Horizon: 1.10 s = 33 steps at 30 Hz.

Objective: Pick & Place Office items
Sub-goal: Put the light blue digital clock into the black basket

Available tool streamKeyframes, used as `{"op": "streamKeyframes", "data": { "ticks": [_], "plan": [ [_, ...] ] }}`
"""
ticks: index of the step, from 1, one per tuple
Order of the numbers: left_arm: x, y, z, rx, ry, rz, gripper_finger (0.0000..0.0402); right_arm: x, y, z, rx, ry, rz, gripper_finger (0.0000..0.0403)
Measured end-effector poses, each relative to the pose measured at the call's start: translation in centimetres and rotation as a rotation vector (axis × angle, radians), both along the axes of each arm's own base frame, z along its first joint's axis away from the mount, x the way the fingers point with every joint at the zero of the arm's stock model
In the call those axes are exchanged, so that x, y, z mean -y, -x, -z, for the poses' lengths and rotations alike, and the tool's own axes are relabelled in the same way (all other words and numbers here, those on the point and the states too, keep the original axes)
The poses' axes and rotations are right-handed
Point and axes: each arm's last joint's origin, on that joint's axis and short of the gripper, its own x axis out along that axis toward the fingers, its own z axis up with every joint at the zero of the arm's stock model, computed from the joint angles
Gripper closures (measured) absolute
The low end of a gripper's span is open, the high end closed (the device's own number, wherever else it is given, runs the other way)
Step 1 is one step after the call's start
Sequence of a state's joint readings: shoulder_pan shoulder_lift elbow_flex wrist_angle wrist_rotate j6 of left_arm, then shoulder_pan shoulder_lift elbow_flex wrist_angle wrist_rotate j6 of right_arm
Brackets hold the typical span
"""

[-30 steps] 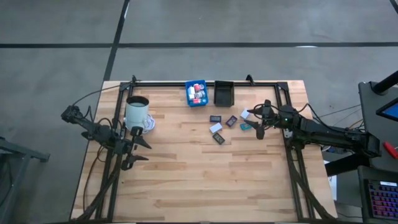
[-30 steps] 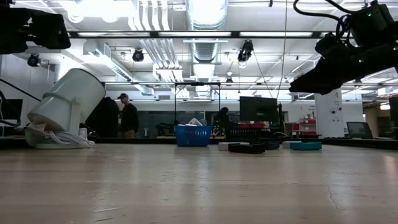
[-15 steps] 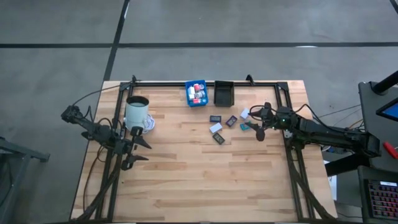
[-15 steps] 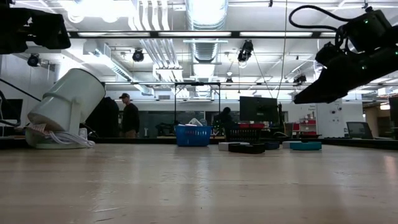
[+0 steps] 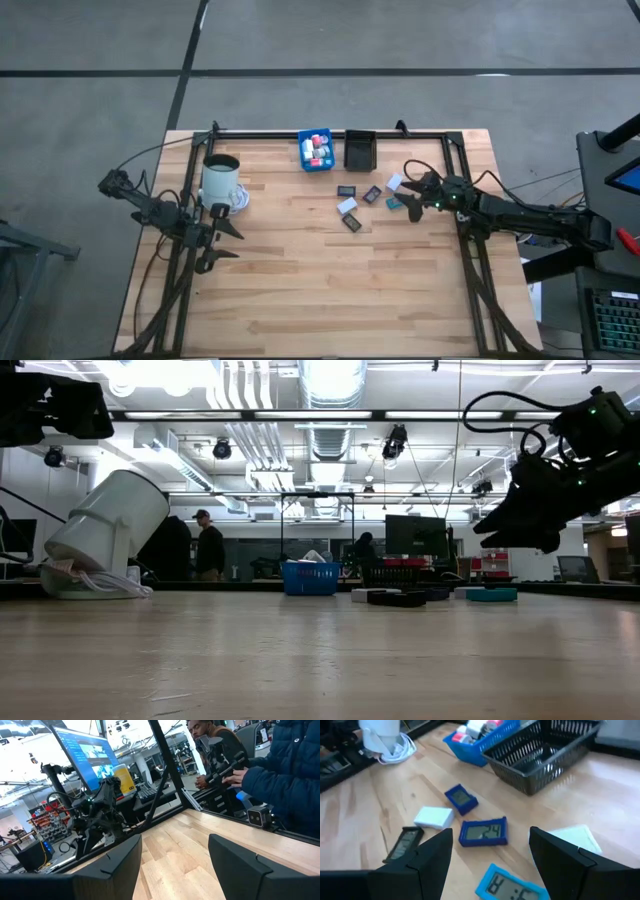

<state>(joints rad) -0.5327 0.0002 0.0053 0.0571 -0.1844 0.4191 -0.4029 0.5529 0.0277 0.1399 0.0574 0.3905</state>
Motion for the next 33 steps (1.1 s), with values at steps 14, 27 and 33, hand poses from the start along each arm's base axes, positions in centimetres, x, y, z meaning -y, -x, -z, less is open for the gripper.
{"op": "streamKeyframes", "data": {
  "ticks": [14, 27, 33],
  "plan": [
    [0.0, 0.0, 0.0, 0.000, 0.000, 0.000, 0.0168, -0.9, -0.7, -0.9, -0.129, 0.396, -0.246, 0.0090],
    [0.0, 0.0, 0.0, 0.000, 0.000, 0.000, 0.0168, 0.0, -3.3, -5.7, -0.570, 0.338, -0.335, 0.0094],
    [0.0, 0.0, 0.0, 0.000, 0.000, 0.000, 0.0168, 0.6, -4.7, -6.8, -0.774, 0.409, -0.488, 0.0077]
  ]
}}
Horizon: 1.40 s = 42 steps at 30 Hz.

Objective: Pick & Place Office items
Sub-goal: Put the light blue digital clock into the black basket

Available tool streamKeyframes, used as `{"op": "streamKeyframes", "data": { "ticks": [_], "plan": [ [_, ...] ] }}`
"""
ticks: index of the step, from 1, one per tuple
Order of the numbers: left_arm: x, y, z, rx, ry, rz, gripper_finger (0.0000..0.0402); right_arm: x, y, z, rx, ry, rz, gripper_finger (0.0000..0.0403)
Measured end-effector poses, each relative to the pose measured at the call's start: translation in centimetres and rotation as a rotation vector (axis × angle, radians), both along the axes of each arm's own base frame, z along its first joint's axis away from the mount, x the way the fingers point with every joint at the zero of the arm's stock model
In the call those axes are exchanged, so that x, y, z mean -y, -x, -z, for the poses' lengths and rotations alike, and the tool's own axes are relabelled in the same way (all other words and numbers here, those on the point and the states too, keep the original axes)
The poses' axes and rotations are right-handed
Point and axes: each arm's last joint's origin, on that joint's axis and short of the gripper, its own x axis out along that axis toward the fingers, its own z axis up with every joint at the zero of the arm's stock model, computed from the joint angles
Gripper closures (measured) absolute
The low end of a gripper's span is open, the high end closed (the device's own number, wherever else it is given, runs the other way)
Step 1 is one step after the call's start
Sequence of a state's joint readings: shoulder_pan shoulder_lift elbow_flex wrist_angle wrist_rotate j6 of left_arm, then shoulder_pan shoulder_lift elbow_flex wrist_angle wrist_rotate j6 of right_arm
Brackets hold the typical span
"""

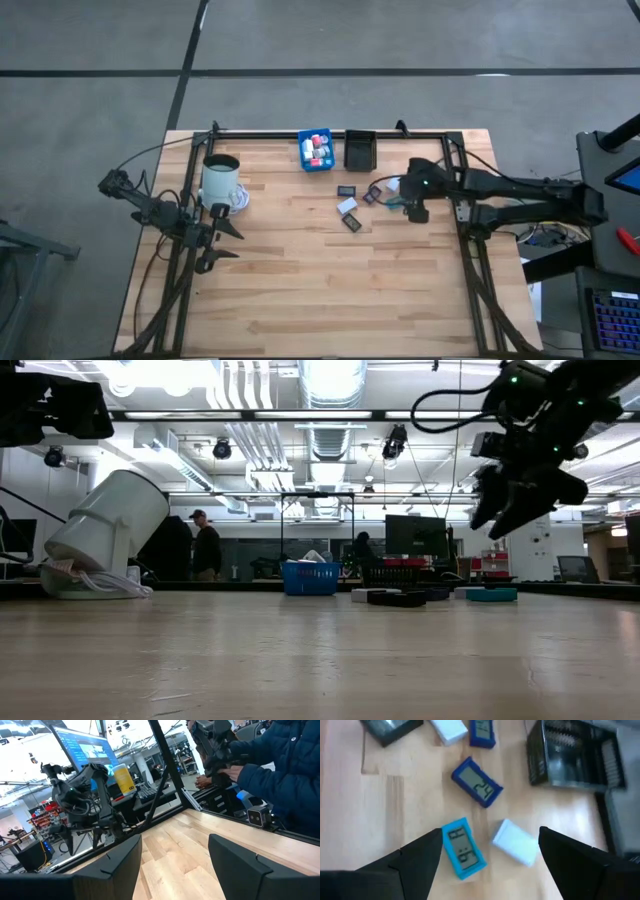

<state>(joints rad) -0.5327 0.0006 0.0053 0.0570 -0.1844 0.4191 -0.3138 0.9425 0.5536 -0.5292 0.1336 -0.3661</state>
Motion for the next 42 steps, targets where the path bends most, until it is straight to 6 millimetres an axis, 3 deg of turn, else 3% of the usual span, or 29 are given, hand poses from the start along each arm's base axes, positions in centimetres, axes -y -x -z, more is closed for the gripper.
{"op": "streamKeyframes", "data": {
  "ticks": [14, 33, 42],
  "plan": [
    [0.0, 0.0, 0.0, 0.000, 0.000, 0.000, 0.0168, 2.1, -2.2, 3.0, -0.245, -0.132, -0.115, 0.0076],
    [0.0, 0.0, 0.0, 0.000, 0.000, 0.000, 0.0168, 3.6, -3.4, 6.3, -0.373, -0.195, -0.115, 0.0076],
    [0.0, 0.0, 0.0, 0.000, 0.000, 0.000, 0.0168, 3.6, -3.5, 6.4, -0.376, -0.192, -0.129, 0.0076]
  ]
}}
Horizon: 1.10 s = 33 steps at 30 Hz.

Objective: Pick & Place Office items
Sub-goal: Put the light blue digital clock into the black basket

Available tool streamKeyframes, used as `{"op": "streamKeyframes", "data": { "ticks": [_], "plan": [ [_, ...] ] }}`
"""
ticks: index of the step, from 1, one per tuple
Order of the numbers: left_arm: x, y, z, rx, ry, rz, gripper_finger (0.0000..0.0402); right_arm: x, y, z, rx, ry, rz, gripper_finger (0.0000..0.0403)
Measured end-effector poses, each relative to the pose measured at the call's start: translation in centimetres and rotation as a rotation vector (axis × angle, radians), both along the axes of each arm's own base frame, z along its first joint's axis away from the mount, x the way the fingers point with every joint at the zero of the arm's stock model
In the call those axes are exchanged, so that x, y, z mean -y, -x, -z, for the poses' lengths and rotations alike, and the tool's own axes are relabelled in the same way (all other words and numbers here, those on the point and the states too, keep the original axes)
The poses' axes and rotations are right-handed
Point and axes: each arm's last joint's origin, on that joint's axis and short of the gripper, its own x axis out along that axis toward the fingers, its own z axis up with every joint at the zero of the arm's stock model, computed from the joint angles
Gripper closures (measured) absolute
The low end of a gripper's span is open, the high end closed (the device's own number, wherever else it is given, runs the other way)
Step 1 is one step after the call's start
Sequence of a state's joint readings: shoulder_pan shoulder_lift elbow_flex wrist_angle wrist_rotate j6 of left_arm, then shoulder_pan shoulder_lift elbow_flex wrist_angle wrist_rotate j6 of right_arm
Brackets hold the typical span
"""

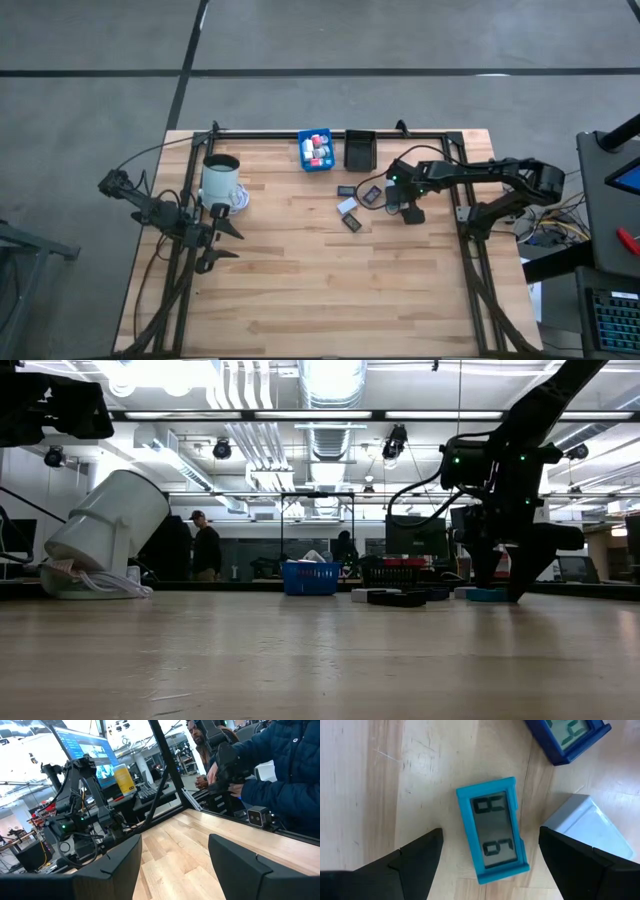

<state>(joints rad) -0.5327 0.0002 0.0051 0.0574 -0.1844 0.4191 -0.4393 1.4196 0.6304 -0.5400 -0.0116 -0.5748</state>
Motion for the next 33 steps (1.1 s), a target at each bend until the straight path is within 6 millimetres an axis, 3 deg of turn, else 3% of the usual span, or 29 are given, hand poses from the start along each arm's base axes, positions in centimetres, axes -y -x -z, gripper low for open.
{"op": "streamKeyframes", "data": {
  "ticks": [21, 33],
  "plan": [
    [0.00, 0.00, 0.00, 0.000, 0.000, 0.000, 0.0168, -0.01, 0.03, -0.01, 0.002, 0.002, 0.014, 0.0082],
    [0.00, 0.00, 0.00, 0.000, 0.000, 0.000, 0.0168, 0.05, -0.04, -0.01, 0.009, 0.011, 0.020, 0.0196]
  ]
}}
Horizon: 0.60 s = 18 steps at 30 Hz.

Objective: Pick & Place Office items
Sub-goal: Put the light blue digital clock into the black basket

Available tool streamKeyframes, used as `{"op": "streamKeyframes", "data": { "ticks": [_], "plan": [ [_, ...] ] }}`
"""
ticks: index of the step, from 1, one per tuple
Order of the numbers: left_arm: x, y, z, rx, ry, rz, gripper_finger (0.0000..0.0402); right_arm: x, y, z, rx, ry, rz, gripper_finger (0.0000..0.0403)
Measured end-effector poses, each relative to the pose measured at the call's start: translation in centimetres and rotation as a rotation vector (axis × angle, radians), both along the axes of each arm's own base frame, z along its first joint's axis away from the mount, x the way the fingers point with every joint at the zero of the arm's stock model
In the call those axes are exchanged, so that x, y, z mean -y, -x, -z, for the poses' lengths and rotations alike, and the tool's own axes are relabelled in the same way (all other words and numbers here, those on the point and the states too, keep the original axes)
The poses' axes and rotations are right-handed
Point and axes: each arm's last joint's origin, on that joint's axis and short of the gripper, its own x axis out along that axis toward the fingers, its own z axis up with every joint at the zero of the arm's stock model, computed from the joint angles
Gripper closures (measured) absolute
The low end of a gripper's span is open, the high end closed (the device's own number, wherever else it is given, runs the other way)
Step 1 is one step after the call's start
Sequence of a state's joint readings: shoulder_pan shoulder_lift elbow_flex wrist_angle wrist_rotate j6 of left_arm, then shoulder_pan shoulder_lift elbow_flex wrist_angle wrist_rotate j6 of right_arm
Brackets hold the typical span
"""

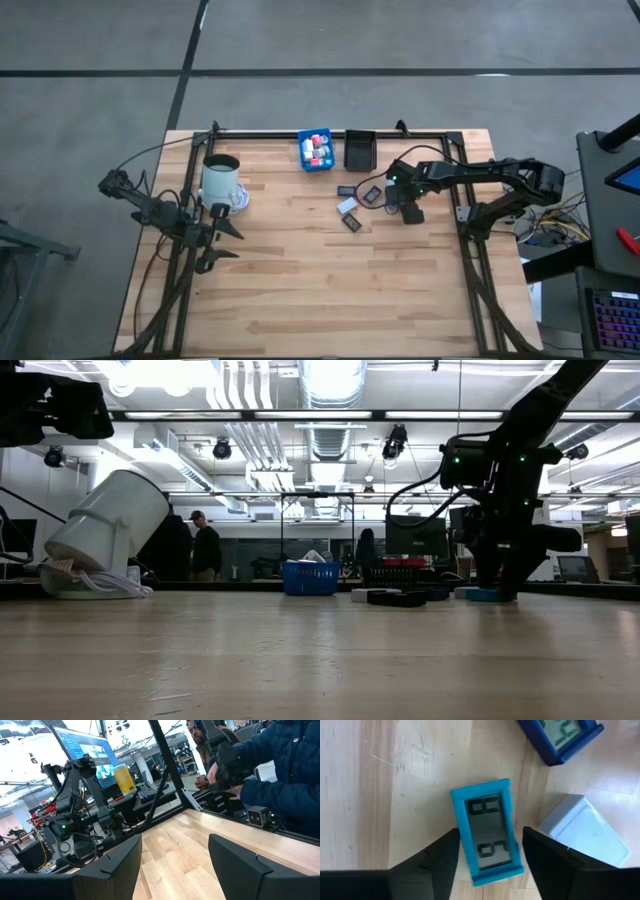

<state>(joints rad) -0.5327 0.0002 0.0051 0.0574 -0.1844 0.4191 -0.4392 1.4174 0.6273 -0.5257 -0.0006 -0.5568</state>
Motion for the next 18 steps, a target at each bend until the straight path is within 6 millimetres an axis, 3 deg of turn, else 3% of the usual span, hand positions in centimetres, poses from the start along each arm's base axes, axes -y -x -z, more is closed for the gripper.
{"op": "streamKeyframes", "data": {
  "ticks": [9, 18],
  "plan": [
    [0.00, 0.00, 0.00, -0.001, 0.000, 0.000, 0.0168, 0.04, -0.08, -0.02, 0.009, 0.002, 0.000, 0.0258],
    [0.00, 0.00, 0.00, 0.000, 0.000, 0.000, 0.0168, 0.03, -0.09, -0.03, 0.010, 0.003, -0.001, 0.0260]
  ]
}}
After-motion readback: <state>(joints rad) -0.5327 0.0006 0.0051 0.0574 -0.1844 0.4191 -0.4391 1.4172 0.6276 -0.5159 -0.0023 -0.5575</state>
